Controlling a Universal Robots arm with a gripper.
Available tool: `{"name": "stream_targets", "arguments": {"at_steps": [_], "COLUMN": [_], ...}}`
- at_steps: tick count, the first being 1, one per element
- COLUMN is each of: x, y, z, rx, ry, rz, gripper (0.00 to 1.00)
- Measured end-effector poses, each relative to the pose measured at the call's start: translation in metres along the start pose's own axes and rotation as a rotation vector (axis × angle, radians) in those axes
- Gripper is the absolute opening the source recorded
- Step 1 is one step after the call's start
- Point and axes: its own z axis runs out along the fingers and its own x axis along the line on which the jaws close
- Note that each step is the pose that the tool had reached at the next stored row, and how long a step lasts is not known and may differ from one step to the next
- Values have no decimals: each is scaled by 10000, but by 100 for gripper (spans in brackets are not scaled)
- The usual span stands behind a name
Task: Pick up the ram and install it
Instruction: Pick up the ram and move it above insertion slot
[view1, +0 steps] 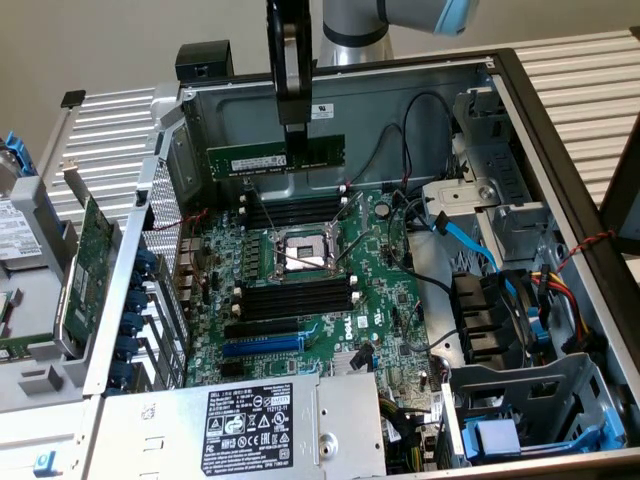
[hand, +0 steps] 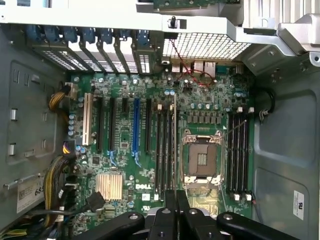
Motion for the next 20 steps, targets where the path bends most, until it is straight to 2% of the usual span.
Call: {"name": "stream_targets", "arguments": {"at_steps": [4, 5, 9, 15, 20], "x": [-33, -46, -91, -88, -12], "y": [-24, -26, -29, -7, -8], "z": [31, 44, 106, 206, 248], "rx": [3, 3, 6, 21, 21], "ry": [152, 168, 182, 181, 181], "rz": [20, 26, 49, 134, 142], "gripper": [12, 12, 12, 12, 12]}}
